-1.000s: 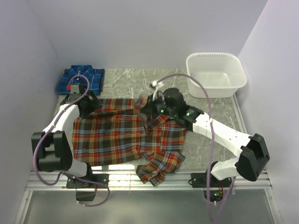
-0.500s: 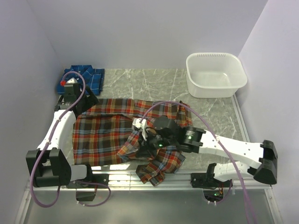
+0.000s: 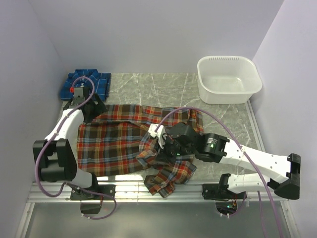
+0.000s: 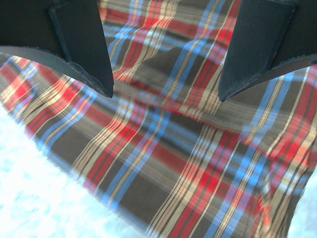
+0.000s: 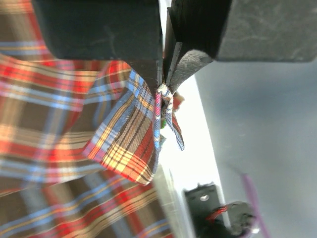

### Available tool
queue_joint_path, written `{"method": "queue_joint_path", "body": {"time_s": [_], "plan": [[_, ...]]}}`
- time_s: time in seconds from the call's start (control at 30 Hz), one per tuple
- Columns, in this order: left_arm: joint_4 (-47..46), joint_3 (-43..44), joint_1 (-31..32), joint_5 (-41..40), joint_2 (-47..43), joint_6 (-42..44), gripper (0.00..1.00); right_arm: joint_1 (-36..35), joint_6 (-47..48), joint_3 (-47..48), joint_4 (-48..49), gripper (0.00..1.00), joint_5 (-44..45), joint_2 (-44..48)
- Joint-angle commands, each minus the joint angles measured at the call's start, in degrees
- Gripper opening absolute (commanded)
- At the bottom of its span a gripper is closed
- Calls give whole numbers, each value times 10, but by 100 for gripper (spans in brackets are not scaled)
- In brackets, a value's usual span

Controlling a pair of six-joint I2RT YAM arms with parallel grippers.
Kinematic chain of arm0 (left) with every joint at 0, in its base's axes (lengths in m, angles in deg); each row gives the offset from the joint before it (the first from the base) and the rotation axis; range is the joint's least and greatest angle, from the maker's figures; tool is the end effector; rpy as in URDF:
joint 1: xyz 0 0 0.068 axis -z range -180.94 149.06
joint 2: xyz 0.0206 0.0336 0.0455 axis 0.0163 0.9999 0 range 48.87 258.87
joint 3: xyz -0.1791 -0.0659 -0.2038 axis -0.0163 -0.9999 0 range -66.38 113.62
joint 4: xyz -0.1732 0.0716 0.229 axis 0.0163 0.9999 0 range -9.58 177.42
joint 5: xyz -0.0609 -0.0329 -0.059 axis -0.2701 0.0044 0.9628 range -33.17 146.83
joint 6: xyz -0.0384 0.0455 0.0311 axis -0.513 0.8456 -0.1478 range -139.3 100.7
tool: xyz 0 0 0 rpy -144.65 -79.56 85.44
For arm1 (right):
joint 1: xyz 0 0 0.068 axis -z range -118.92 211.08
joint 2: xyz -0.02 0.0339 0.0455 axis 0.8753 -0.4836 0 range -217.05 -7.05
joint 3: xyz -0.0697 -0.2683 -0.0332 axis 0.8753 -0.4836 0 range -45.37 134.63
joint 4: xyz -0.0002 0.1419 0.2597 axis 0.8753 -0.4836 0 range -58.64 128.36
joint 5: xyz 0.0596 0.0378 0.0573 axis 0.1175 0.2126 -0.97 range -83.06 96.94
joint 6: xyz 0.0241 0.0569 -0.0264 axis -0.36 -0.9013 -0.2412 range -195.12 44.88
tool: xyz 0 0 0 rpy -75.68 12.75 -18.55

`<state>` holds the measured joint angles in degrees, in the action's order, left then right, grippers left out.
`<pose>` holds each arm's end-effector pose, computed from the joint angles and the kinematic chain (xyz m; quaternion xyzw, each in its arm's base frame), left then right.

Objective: Fold and stack the long sleeve shirts
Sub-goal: Fold the shirt

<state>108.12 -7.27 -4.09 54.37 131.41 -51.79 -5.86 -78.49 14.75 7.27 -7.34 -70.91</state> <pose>0.3465 0.0214 0.2256 -0.2954 0.8954 -0.0646 0.3270 0.1010 0.2711 0.3260 -0.5122 0.7173 0.3546 0.3123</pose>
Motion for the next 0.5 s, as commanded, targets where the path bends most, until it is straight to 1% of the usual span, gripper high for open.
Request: {"method": "queue_joint_path", "body": {"time_s": [0.0, 0.1, 0.13, 0.2, 0.23, 0.3, 0.4, 0.47], "plan": [[-17, 60, 3, 19, 24, -18, 93, 13, 77, 66, -27, 0, 58, -18], [-26, 73, 5, 26, 60, -34, 92, 37, 108, 90, -40, 0, 37, -35], [-27, 73, 3, -1, 84, -39, 92, 44, 115, 93, -44, 0, 16, -37], [-33, 76, -4, -20, 110, -48, 92, 66, 138, 100, -49, 0, -6, -41], [-32, 77, -8, -30, 138, -53, 92, 74, 146, 103, -50, 0, -13, -42], [-29, 77, -30, -49, 163, -74, 92, 90, 171, 116, -58, 0, -29, -48], [-31, 59, -61, -43, 203, -103, 91, 121, 205, 153, -72, 0, -55, -67], [-27, 43, -72, -47, 210, -121, 91, 138, 232, 170, -69, 0, -60, -78]]}}
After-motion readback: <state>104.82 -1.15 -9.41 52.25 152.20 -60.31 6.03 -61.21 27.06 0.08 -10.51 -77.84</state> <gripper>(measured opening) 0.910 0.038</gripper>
